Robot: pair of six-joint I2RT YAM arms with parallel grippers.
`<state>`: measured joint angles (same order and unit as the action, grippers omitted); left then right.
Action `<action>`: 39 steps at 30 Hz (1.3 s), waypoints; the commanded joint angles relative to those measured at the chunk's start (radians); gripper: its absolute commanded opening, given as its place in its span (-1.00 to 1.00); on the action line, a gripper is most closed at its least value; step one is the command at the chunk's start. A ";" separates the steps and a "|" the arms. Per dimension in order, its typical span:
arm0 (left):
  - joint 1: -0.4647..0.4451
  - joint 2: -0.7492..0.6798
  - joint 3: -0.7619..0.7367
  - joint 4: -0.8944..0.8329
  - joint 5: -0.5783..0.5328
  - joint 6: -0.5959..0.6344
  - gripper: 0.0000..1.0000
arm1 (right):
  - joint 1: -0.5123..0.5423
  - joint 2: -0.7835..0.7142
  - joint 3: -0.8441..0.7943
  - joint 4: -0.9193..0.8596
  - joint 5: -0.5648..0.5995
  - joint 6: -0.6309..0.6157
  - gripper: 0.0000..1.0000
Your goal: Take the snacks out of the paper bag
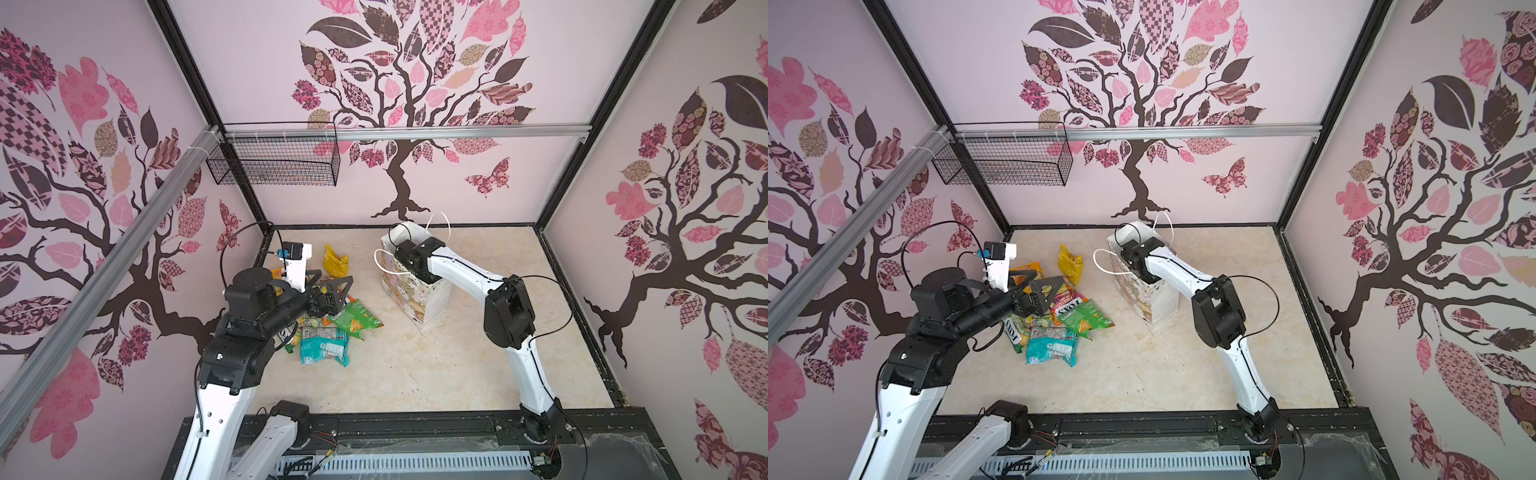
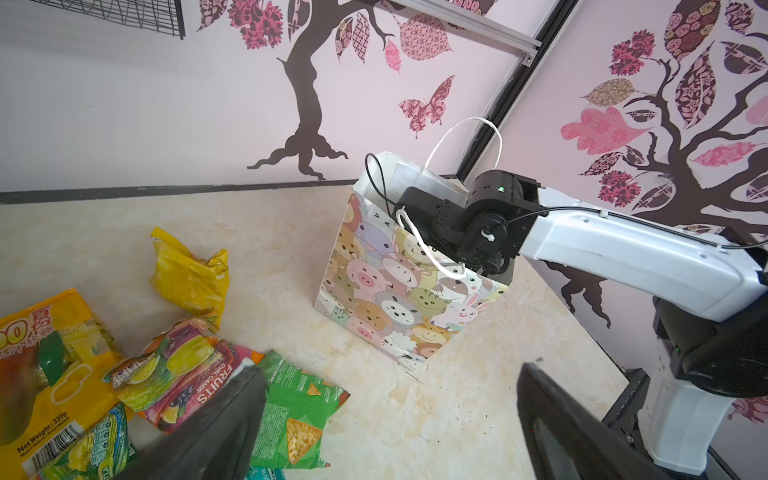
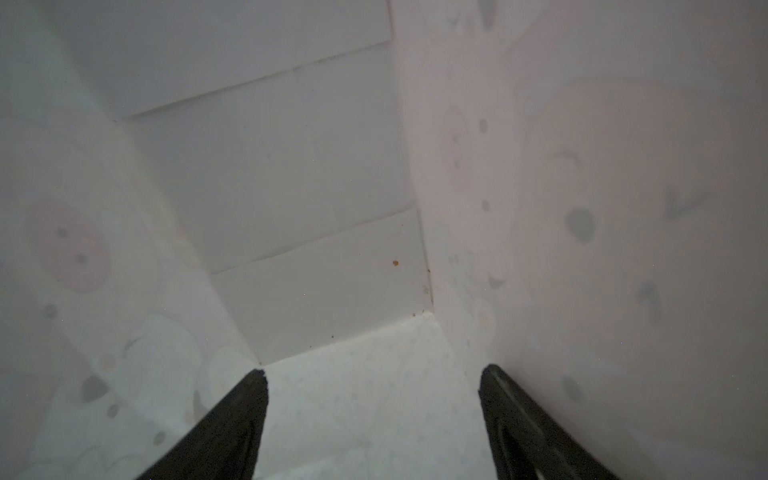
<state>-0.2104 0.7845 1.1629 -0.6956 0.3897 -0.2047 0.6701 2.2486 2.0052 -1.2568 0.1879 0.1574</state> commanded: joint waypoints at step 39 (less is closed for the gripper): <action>-0.003 -0.030 -0.037 0.017 -0.025 0.018 0.94 | 0.054 -0.087 -0.040 0.070 -0.121 -0.006 0.27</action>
<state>-0.2104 0.7616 1.1488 -0.6903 0.3672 -0.1902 0.7250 2.2704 1.9526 -1.2201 0.0834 0.1371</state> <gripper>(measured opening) 0.967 0.626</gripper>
